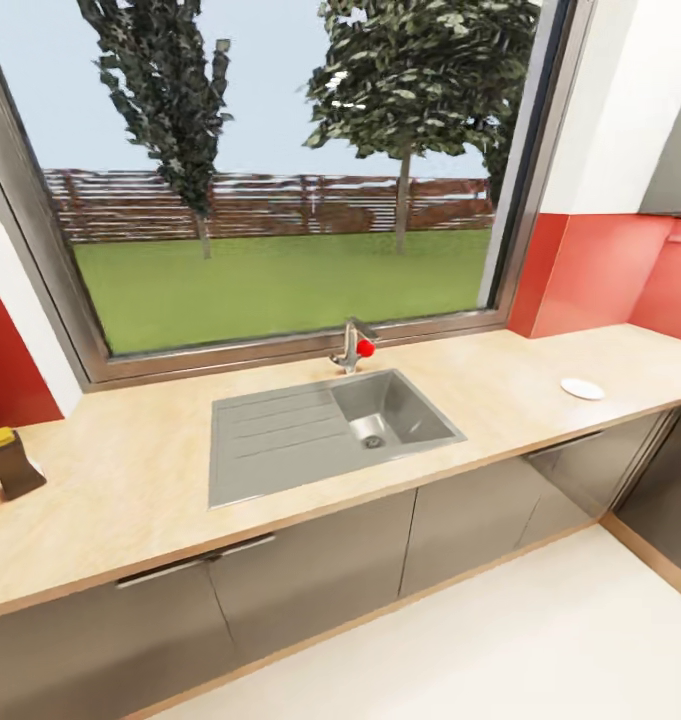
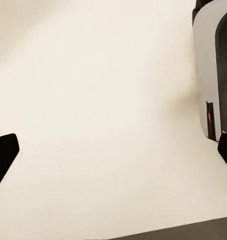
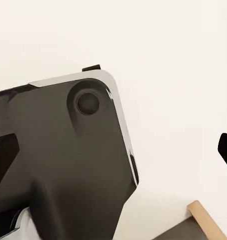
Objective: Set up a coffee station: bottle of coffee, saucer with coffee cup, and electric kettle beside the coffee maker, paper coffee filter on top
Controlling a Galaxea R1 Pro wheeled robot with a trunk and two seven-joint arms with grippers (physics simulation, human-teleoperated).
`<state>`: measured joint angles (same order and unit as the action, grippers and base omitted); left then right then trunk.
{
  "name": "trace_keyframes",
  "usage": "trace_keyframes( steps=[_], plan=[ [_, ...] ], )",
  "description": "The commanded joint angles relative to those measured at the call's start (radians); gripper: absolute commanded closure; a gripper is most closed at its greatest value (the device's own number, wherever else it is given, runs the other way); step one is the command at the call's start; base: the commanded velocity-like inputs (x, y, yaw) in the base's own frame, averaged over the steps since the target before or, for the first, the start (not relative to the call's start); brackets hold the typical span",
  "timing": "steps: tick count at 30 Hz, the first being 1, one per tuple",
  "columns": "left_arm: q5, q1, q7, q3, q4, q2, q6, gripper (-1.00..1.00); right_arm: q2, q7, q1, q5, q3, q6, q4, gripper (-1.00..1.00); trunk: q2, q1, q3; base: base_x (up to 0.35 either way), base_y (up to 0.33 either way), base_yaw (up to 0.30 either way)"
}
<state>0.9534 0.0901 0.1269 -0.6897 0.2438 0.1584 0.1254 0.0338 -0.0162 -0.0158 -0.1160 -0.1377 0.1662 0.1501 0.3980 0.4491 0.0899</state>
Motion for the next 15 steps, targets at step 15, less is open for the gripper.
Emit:
trace_keyframes(
  steps=[15],
  plan=[
    [0.007,0.0,0.008,-0.008,0.003,-0.011,0.003,-1.0,-0.001,0.001,-0.001,-0.01,0.001,0.004,-0.001,-1.0,0.002,0.001,0.002,0.174,-0.227,-0.268]
  ],
)
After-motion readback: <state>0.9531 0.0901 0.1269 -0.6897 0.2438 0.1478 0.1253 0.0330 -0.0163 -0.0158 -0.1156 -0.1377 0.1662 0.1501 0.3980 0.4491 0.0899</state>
